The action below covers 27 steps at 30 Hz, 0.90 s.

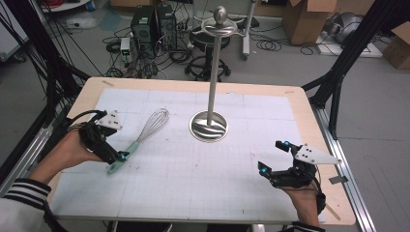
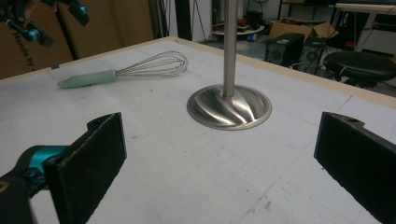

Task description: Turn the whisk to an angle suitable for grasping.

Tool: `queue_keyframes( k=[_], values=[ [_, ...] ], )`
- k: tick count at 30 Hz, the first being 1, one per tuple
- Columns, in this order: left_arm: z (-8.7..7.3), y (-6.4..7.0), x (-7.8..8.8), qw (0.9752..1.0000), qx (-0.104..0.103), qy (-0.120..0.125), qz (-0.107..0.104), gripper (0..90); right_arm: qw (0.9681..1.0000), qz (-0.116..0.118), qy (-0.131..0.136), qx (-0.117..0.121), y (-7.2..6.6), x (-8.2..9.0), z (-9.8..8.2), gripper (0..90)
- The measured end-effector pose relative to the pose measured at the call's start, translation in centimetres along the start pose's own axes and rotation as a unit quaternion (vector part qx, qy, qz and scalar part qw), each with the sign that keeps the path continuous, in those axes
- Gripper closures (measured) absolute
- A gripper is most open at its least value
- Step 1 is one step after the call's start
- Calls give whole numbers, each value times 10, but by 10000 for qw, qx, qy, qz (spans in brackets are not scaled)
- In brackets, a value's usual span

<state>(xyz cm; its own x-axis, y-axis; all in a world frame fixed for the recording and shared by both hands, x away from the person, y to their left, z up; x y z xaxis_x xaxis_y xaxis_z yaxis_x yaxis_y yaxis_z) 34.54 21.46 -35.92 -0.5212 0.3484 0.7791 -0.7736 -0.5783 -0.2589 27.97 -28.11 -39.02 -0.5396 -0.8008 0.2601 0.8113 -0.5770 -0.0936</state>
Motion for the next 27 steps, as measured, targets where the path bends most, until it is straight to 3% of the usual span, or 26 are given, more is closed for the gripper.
queue_keyframes(
  k=[1, 8, 9, 10, 14, 17, 27],
  values=[
    [1, 0, -1, 9999, 103, 71, -23, 17, 10000, -5, 10, 10, 0, 0, 0, 9],
    [0, -3, -10, 9997, 223, -71, 68, 17, 10000, -15, 19, 10, 1, 1, 0, 9],
    [-2, -4, -15, 9991, 426, -82, 31, 17, 10000, -12, 19, 15, 0, 1, 0, 9],
    [-3, -5, -18, 9987, 497, -103, 8, 17, 10000, -8, 30, 17, 0, 1, 1, 9],
    [-6, -8, -23, 9983, 517, -245, 82, 17, 10000, -25, 35, 16, 1, 2, 1, 9],
    [-9, -9, -30, 9964, 814, -209, 126, 17, 10000, -27, 31, 3, 1, 2, 0, 9],
    [-24, -11, -49, 9931, 1072, -474, 81, 17, 10000, -28, 27, -8, 1, 3, 0, 9]
  ],
)
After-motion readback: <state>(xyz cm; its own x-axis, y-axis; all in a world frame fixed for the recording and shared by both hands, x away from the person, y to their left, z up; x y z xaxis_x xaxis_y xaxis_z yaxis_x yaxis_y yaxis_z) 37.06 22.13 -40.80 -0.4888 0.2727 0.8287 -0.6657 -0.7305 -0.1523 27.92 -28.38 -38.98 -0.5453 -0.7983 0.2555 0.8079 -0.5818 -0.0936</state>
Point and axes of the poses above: each handheld gripper's, and its own axes: x roughly backward along the jaws, z roughly out of its top, y roughly to its right, the point moved 4 cm from there along -x, roughly forward along the jaws, and after that the axes turned 9 degrees about z, right-handed, at the moved point
